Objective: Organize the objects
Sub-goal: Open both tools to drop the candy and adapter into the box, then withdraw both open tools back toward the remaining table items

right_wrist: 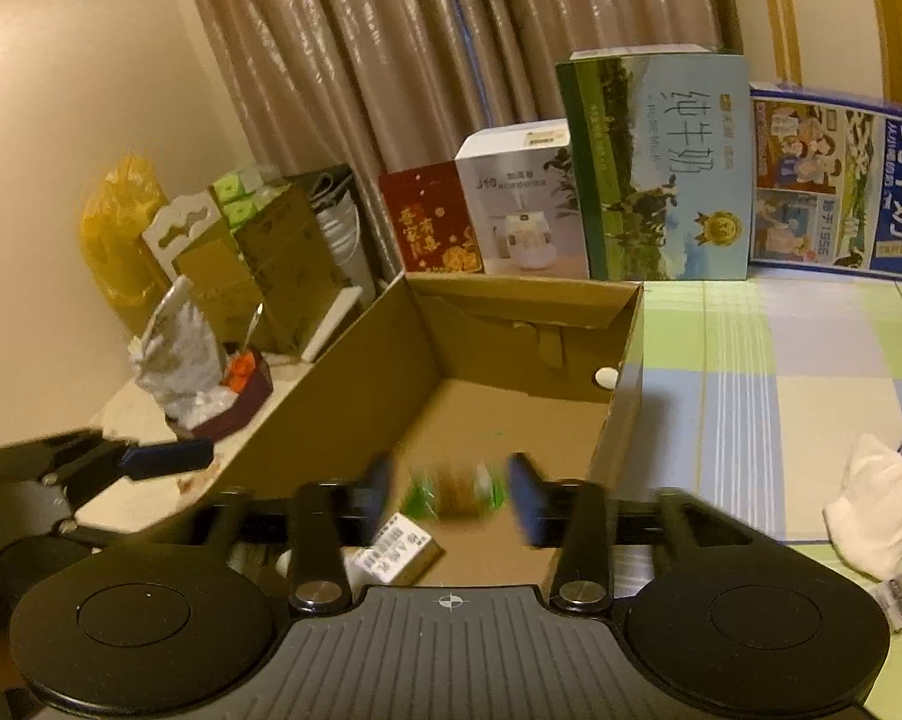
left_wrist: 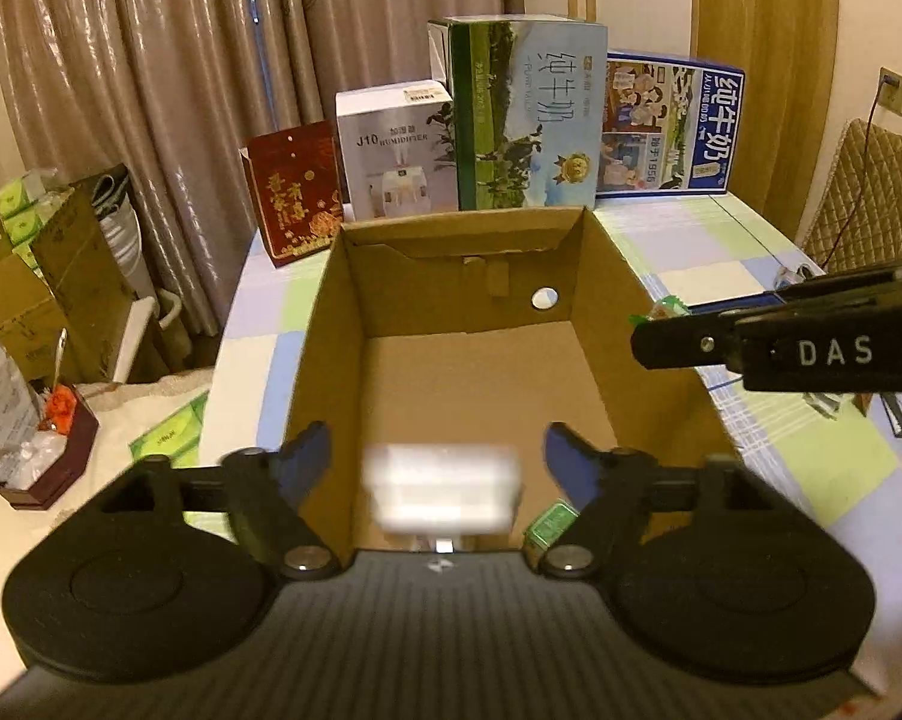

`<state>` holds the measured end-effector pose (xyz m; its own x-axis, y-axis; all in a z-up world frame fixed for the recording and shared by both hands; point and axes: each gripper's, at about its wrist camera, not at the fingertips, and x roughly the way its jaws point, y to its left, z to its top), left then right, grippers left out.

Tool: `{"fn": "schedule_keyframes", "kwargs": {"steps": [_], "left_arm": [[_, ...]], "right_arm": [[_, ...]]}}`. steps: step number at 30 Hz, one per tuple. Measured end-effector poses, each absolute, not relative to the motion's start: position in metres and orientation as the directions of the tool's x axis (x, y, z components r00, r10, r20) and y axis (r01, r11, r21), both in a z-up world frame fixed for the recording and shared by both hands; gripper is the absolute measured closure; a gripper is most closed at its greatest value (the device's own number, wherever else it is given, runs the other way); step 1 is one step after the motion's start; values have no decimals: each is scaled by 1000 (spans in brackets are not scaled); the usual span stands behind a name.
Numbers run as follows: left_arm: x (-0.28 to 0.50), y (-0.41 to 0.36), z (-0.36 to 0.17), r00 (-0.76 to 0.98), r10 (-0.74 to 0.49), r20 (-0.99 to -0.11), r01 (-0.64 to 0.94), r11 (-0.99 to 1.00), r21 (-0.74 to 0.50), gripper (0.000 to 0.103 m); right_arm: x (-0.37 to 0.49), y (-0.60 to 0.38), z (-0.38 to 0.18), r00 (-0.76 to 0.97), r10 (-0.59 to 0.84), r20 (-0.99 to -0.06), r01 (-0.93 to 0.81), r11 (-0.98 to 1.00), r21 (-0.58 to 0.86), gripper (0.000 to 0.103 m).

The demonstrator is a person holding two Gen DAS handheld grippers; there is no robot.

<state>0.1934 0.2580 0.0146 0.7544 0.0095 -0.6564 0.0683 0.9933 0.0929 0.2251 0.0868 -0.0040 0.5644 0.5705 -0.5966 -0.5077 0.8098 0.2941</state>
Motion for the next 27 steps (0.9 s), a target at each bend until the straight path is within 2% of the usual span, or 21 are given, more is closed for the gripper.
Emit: {"fn": "schedule_keyframes", "kwargs": {"steps": [13,22,27], "left_arm": [[152,263,28,765,38,-643,-14,999,43,26],[104,241,50,785,36,-618,-41,999,6,21],[77,219,61,795,35,-605,-49,999,-6,18]], "right_arm": [[196,40,13,600,556,-575,-443,830,340,31],[136,-8,33,649,518,-556,-414,855,313,21],[104,-35,42,673,480,-563,-401,876,268,10]]}}
